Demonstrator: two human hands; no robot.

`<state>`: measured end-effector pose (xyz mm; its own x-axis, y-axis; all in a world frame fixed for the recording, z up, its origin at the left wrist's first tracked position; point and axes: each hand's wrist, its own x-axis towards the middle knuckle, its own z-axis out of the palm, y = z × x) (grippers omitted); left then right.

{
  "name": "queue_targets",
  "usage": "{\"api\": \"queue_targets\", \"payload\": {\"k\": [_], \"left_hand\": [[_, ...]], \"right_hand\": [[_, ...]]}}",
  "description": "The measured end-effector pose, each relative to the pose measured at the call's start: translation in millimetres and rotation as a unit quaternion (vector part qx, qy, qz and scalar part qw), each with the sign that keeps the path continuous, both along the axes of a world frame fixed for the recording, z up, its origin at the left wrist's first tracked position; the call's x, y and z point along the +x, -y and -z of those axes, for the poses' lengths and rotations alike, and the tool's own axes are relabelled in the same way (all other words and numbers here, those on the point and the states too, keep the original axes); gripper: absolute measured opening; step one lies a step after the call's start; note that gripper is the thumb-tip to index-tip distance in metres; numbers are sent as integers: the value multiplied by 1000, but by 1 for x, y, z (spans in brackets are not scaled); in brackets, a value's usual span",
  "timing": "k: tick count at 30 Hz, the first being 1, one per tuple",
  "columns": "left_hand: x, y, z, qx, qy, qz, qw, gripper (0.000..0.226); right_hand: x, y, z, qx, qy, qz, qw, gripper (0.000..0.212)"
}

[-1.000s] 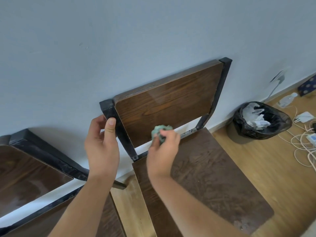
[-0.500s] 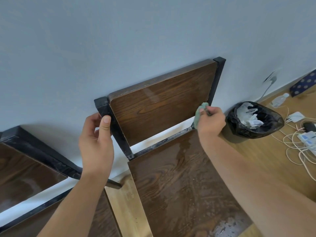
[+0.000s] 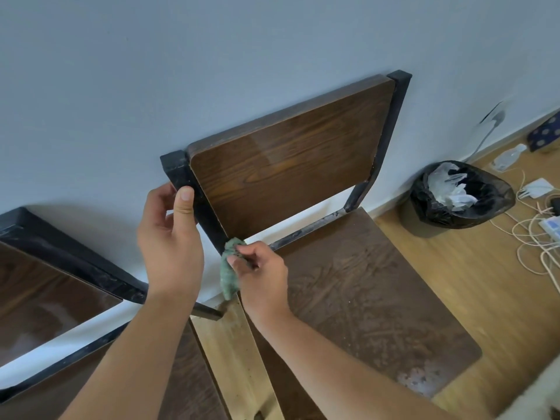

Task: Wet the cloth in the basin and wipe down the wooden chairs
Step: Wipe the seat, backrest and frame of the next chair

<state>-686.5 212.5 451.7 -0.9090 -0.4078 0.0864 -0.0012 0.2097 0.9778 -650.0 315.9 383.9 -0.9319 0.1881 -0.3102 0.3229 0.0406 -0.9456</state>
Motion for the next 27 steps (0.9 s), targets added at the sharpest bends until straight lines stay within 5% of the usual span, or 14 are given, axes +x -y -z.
{"api": "queue_targets", "payload": {"k": [6, 12, 16, 20, 24, 27], "left_hand": [[-1, 0, -2, 0, 4, -4, 1000, 15], [0, -1, -4, 13, 10, -1, 1000, 23], [1, 0, -4, 11, 12, -4, 1000, 27], [1, 0, -1, 2, 12, -4, 1000, 25], [2, -1, -1, -13, 6, -4, 1000, 28], [3, -1, -1, -15, 11, -4, 1000, 30]], "right_hand": [[-2, 18, 19, 79, -3, 39, 996, 9], [-27, 18, 61, 153, 154, 54, 975, 11], [-28, 24, 62, 158, 181, 47, 970, 10], [-29, 10, 48, -25, 245, 52, 968, 16], [-40, -20, 18, -334, 307, 100, 886, 28], [-55, -60, 10, -290, 293, 120, 903, 24]]}}
